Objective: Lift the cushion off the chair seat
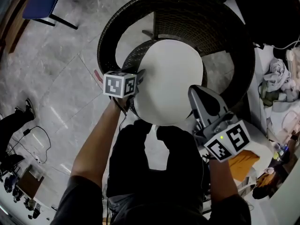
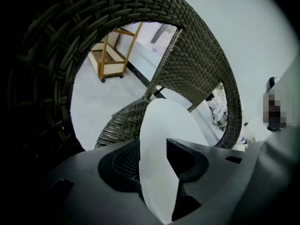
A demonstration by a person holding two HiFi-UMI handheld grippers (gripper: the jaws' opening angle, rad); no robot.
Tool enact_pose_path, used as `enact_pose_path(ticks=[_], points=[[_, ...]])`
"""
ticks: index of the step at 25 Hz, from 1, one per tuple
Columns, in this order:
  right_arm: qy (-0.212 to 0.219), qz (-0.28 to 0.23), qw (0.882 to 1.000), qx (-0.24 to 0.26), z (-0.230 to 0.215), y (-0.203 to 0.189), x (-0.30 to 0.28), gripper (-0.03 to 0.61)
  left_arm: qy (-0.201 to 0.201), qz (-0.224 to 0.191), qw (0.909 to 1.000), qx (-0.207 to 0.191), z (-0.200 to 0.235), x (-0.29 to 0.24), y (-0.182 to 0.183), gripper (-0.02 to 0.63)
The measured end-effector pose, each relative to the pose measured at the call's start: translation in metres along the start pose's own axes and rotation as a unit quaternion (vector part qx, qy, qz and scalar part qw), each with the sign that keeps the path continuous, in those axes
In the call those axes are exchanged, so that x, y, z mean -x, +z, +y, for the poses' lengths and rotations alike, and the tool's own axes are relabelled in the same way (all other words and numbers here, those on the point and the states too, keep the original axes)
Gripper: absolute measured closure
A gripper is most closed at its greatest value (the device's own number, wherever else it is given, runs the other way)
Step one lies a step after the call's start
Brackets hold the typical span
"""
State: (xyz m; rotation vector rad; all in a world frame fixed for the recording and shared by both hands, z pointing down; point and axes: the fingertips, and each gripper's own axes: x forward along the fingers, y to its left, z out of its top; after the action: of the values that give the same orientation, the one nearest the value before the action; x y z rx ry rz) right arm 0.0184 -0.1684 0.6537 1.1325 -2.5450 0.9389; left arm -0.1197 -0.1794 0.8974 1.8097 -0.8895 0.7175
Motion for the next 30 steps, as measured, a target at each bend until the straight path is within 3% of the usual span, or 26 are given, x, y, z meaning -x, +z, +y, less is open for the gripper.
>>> enact_pose_path(ticks=[20, 25, 27, 30], points=[[-0.007, 0.017, 1.0, -0.014, -0.014, -0.015, -0.028, 0.571, -0.005, 0.086, 0.9963, -0.004, 0.015, -0.028, -0.019, 0.437], [-0.009, 0.02, 1.0, -0.014, -0.012, -0.013, -0.028, 0.571, 0.012, 0.098, 0.9946, -0.034, 0.015, -0.031, -0.023, 0.47], [-0.01, 0.021, 1.0, -0.014, -0.012, -0.012, -0.027, 0.571, 0.006, 0.094, 0.995, -0.032, 0.01, -0.034, -0.023, 0.536], [-0.014, 0.02, 1.0, -0.016, -0.013, -0.01, -0.025, 0.571, 0.007, 0.082, 0.9965, -0.017, 0.009, -0.035, -0.022, 0.564]])
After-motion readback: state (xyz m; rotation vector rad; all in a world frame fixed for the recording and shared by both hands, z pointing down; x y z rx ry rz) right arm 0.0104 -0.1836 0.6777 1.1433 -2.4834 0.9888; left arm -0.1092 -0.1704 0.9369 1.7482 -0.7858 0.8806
